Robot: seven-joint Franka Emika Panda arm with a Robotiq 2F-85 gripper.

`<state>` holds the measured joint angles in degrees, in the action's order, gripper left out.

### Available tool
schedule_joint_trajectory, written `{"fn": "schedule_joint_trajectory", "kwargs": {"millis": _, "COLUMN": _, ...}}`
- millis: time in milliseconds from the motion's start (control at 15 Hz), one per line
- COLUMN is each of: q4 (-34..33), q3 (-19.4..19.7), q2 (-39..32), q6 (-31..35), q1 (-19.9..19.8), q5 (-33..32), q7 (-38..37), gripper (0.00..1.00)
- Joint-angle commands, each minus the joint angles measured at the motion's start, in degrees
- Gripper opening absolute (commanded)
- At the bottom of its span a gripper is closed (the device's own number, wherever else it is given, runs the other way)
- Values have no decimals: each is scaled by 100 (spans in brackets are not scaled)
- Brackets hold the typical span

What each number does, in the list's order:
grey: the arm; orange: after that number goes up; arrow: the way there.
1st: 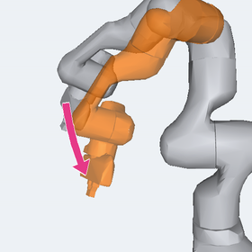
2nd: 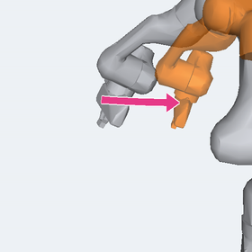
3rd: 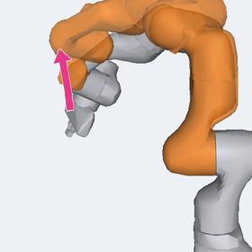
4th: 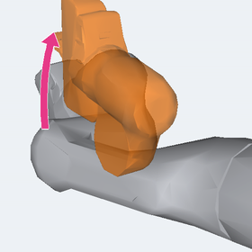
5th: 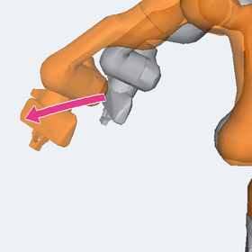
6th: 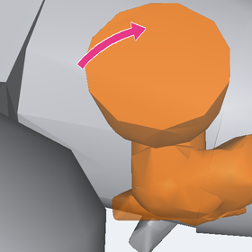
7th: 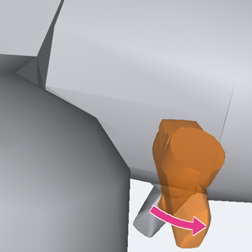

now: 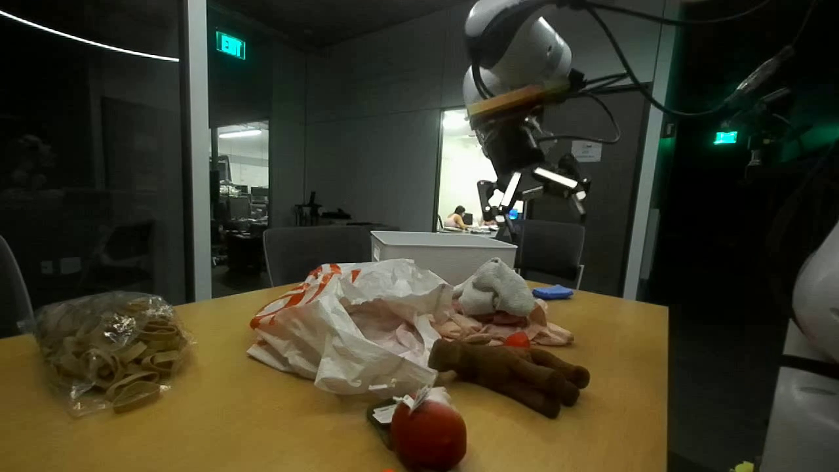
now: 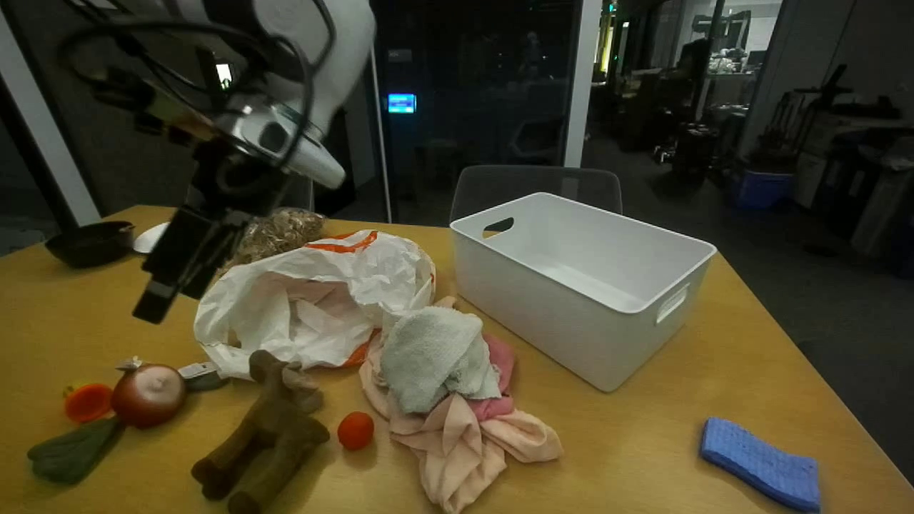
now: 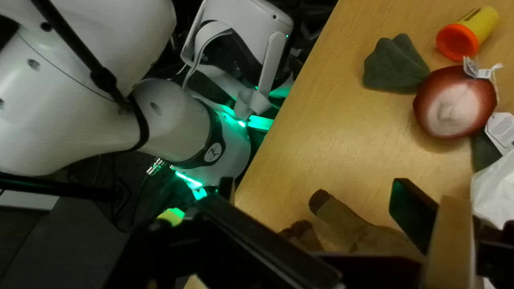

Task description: Remove the white towel and moose toy out of the plastic bag

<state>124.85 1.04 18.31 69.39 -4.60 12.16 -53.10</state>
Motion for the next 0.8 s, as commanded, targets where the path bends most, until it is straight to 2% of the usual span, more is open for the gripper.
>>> {"fn": "schedule_joint_trajectory", "kwargs": {"millis": 0, "q4": -519, "q3": -556, "q2": 749, "q6": -648, "q1": 125, "q5": -436, "q7": -272, "gripper": 100}}
{"fn": "schedule_joint_trajectory", "kwargs": {"millis": 133, "q4": -893, "q3": -791, "q2": 714, "q6": -751, "q1": 165, "q5": -846, "q7": -3, "gripper": 100}}
{"fn": "schedule_joint_trajectory", "kwargs": {"millis": 267, "q4": -1070, "q3": -917, "q2": 645, "q6": -405, "q1": 196, "q5": -1373, "q7": 314, "gripper": 100}}
{"fn": "schedule_joint_trajectory", "kwargs": {"millis": 533, "q4": -925, "q3": -923, "q2": 341, "q6": 1171, "q1": 225, "q5": -2282, "q7": 876, "gripper": 100}}
{"fn": "schedule_joint_trajectory", "kwargs": {"millis": 600, "q4": -826, "q3": -833, "q2": 289, "q6": 1789, "q1": 212, "q5": -2213, "q7": 873, "gripper": 100}}
{"fn": "schedule_joint_trajectory", "kwargs": {"millis": 667, "q4": -838, "q3": -895, "q2": 457, "q6": 1126, "q1": 224, "q5": -2077, "q7": 692, "gripper": 100}}
{"fn": "schedule_joint_trajectory", "kwargs": {"millis": 733, "q4": -809, "q3": -861, "q2": 341, "q6": 1482, "q1": 223, "q5": -2107, "q7": 723, "gripper": 100}}
